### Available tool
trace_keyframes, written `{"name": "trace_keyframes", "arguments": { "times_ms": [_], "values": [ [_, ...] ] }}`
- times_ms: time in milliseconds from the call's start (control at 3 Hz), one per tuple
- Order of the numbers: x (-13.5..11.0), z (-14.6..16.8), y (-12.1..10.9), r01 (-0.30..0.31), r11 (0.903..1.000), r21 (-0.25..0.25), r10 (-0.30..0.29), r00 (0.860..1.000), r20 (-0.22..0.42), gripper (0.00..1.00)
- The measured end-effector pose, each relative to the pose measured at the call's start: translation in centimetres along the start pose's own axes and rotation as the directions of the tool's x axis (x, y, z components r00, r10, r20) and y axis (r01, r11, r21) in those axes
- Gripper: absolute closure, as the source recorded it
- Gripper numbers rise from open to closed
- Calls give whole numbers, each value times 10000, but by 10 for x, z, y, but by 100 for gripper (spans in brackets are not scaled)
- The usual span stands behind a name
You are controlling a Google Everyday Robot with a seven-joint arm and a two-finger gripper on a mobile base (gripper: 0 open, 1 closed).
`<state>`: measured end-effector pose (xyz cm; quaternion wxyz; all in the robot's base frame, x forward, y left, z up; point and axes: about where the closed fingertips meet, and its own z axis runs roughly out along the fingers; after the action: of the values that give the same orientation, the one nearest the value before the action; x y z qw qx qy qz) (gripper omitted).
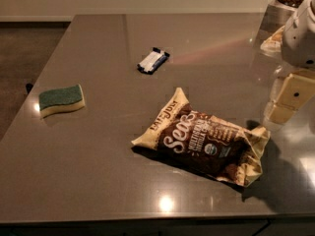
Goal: Move brown chip bag near sponge
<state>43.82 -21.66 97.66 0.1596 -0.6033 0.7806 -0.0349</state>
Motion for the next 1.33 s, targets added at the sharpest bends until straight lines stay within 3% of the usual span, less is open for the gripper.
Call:
{"name": "trace_keyframes", "arguments": {
  "times_ms": [667,1333],
  "values": [
    [-5,2,0,176,9998,-27,-176,9998,-100,0],
    [-23,56,14,288,9958,-874,-311,9992,-242,0]
  ]
}}
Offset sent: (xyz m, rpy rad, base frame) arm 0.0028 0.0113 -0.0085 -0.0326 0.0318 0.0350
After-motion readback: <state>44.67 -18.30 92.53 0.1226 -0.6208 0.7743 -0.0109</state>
